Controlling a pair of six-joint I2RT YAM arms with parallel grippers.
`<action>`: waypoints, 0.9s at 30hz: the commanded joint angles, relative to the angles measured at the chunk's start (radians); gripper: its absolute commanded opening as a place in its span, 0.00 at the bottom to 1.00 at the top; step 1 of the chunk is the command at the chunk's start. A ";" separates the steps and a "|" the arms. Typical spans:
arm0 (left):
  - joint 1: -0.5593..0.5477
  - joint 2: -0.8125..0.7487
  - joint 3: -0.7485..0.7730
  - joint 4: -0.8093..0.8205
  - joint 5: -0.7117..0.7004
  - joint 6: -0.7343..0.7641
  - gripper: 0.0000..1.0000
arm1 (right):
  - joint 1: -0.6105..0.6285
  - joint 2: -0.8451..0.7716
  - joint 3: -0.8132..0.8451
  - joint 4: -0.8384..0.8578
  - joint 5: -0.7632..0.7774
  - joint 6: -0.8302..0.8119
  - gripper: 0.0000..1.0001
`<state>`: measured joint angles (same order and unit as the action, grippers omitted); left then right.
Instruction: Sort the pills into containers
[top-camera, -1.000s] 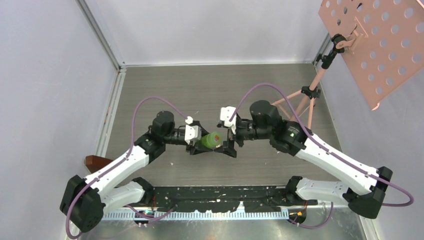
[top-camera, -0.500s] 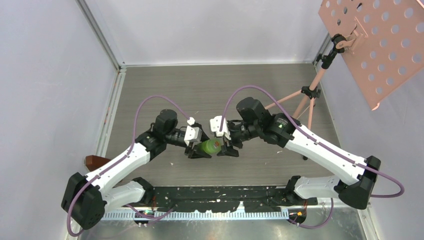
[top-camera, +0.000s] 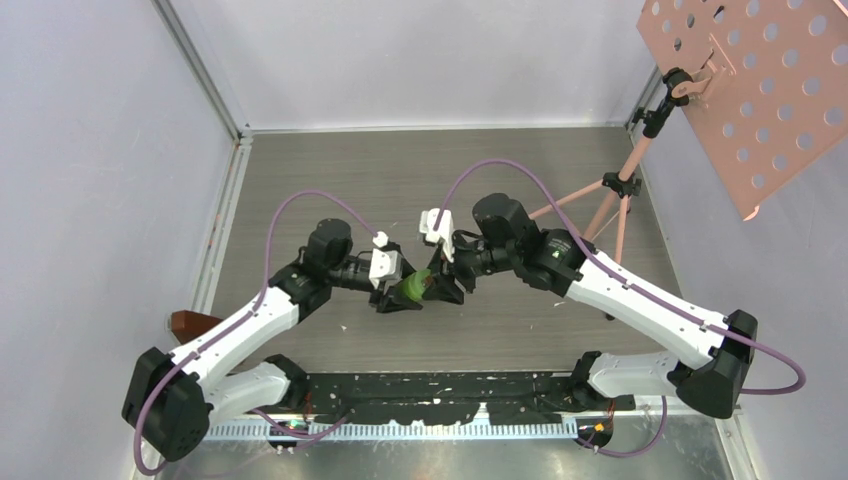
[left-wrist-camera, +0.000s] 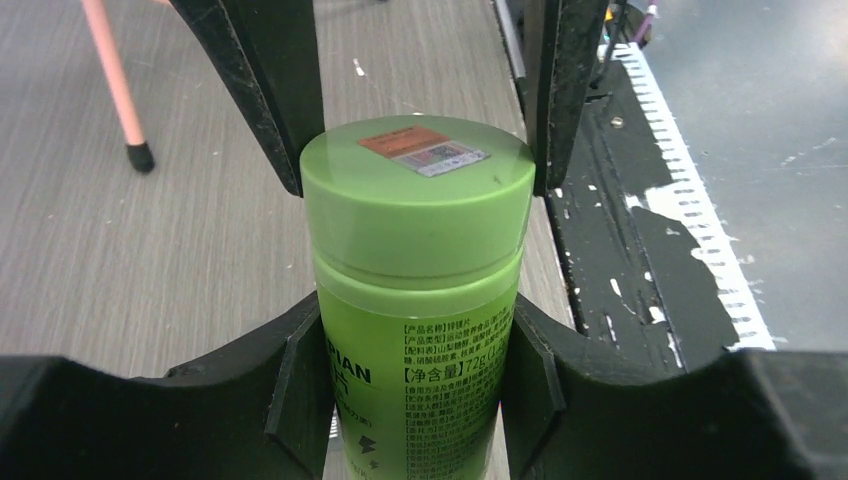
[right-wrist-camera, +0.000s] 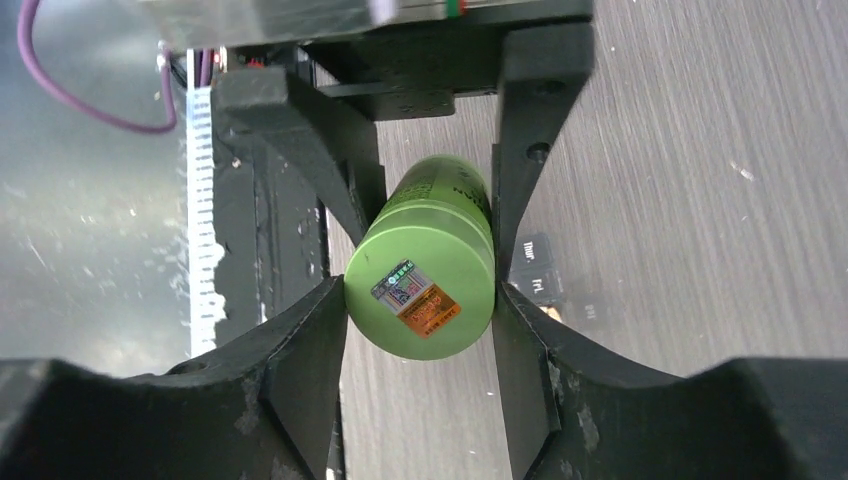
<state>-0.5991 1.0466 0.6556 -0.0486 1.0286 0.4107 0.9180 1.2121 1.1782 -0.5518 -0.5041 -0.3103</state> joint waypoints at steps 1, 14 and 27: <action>-0.007 -0.038 -0.024 0.222 -0.146 -0.054 0.00 | 0.010 0.014 -0.036 0.218 0.040 0.373 0.06; -0.007 -0.068 -0.133 0.566 -0.548 -0.066 0.00 | 0.019 0.063 -0.054 0.267 0.374 0.971 0.06; -0.049 -0.101 -0.220 0.694 -0.749 -0.023 0.00 | 0.019 0.104 -0.120 0.354 0.552 1.338 0.23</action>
<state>-0.6437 0.9710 0.4229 0.4225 0.3367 0.3595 0.9150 1.3014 1.0679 -0.2180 0.0200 0.8356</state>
